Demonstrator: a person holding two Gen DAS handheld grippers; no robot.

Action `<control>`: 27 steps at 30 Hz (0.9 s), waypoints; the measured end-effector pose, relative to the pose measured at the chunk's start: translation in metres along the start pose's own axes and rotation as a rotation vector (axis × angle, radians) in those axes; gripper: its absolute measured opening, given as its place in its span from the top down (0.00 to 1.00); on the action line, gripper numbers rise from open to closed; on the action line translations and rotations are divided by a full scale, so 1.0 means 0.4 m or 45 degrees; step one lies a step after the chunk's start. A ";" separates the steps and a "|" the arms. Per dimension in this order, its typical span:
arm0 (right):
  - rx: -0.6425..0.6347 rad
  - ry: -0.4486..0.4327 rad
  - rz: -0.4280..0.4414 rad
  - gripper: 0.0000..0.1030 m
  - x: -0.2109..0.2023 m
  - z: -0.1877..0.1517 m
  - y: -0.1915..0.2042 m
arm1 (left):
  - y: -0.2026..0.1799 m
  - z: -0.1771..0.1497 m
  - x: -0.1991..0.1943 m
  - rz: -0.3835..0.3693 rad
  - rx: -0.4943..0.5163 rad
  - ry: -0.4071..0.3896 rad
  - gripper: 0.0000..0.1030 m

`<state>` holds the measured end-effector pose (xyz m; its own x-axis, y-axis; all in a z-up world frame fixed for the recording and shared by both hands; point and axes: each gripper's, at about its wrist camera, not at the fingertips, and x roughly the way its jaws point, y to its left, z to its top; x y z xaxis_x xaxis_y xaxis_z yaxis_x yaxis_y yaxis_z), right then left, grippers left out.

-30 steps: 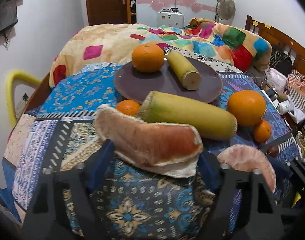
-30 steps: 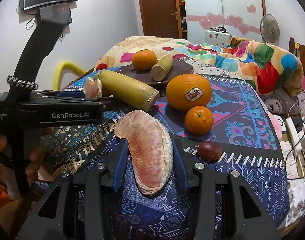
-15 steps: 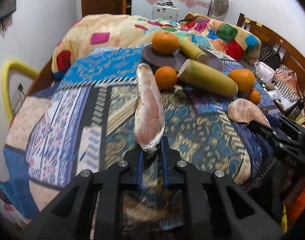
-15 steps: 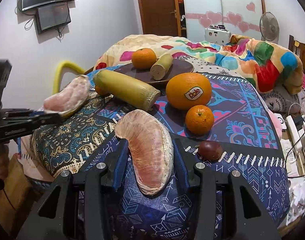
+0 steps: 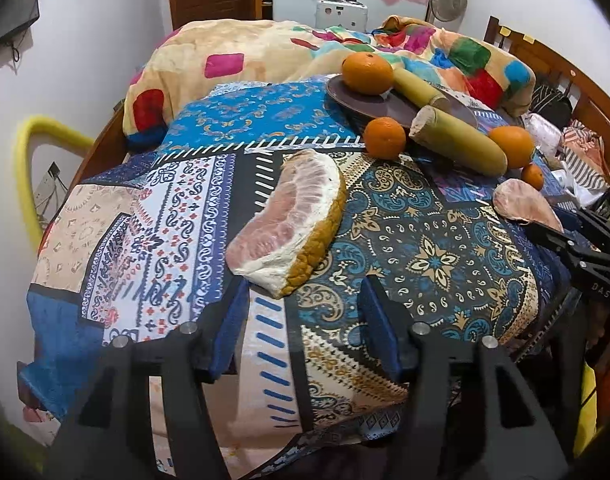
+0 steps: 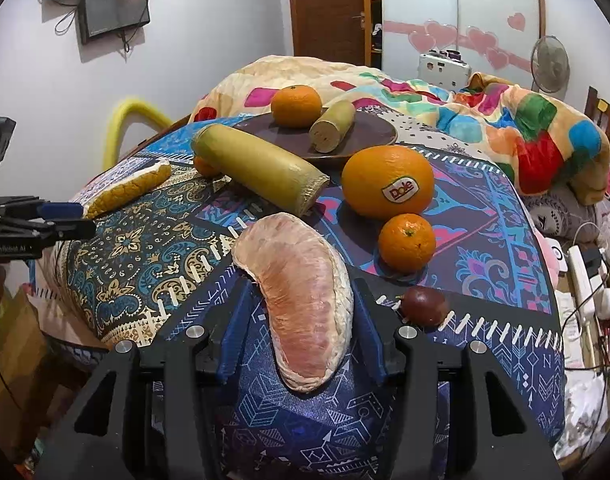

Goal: Organize fruits
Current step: 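Grasp another pomelo segment with left gripper while right gripper holds its segment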

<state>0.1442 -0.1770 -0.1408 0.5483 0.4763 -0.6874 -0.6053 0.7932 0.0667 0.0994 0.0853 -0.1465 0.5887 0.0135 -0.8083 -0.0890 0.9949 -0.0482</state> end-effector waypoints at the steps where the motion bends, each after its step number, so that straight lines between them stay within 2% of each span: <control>1: -0.004 0.001 0.000 0.53 0.002 0.001 0.000 | 0.002 0.001 -0.005 0.000 0.002 -0.006 0.44; 5: -0.001 -0.006 -0.006 0.58 0.008 0.006 0.003 | 0.014 0.013 -0.026 0.016 0.005 -0.046 0.44; 8: 0.009 -0.011 -0.011 0.60 0.010 0.012 0.007 | 0.014 0.034 -0.017 0.062 0.042 -0.062 0.39; 11: 0.018 -0.022 0.012 0.61 0.006 0.022 0.011 | 0.016 0.059 0.016 0.048 0.073 -0.043 0.38; 13: 0.024 -0.039 0.021 0.61 -0.003 0.030 0.013 | 0.015 0.070 0.038 0.051 0.095 -0.028 0.32; 18: 0.028 -0.087 0.010 0.61 -0.033 0.055 0.009 | 0.003 0.094 0.095 0.044 0.153 0.004 0.32; 21: 0.041 -0.109 -0.004 0.61 -0.040 0.075 -0.001 | -0.005 0.111 0.110 0.005 0.178 0.010 0.32; 24: 0.061 -0.132 -0.033 0.61 -0.044 0.097 -0.020 | 0.000 0.125 0.126 -0.075 0.142 0.032 0.41; 25: 0.067 -0.138 -0.040 0.61 -0.043 0.102 -0.025 | 0.003 0.130 0.127 -0.081 0.138 0.027 0.48; 27: 0.083 -0.151 -0.053 0.61 -0.044 0.115 -0.040 | 0.004 0.135 0.130 -0.088 0.132 0.025 0.50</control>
<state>0.1708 -0.1804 -0.0965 0.6390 0.4808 -0.6004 -0.5441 0.8343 0.0891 0.1734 0.0929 -0.1568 0.5745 -0.0567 -0.8166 0.0355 0.9984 -0.0443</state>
